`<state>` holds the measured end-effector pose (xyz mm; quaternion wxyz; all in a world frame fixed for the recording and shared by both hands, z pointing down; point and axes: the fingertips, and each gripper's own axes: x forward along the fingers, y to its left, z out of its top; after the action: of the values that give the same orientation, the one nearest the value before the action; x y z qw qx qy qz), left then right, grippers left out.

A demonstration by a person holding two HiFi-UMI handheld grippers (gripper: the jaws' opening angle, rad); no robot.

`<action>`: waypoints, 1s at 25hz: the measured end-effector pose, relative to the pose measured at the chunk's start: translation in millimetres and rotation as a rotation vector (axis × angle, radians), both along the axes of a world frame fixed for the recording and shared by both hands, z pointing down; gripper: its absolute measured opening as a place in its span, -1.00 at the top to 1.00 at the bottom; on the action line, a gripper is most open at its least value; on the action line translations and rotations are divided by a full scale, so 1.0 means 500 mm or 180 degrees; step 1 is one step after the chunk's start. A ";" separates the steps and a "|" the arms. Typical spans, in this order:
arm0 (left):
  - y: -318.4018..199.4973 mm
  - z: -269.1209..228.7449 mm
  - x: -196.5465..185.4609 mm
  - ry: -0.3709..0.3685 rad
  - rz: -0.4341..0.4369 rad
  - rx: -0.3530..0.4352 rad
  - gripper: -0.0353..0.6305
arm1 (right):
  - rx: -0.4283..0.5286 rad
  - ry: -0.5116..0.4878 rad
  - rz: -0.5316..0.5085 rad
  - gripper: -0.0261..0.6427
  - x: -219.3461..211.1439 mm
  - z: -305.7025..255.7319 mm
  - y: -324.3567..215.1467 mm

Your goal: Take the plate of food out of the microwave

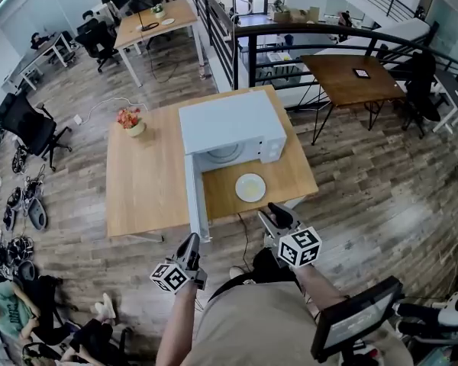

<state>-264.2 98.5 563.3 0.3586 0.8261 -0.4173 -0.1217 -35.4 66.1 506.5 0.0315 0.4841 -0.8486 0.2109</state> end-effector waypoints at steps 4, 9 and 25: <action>0.006 -0.026 -0.030 0.0163 -0.0085 0.0058 0.88 | -0.0003 -0.0063 -0.0305 0.43 -0.084 -0.013 -0.015; -0.003 -0.056 -0.088 0.0227 -0.0322 0.0158 0.88 | 0.0087 -0.0145 -0.0718 0.43 -0.196 -0.045 -0.048; -0.094 -0.090 -0.140 0.0288 -0.1044 0.0292 0.88 | 0.0192 -0.0244 -0.1580 0.43 -0.315 -0.071 -0.187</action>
<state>-334.2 51.5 518.3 0.3143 0.7561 -0.5239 -0.2346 -193.1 -27.6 470.9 0.0356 0.2533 -0.9479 0.1896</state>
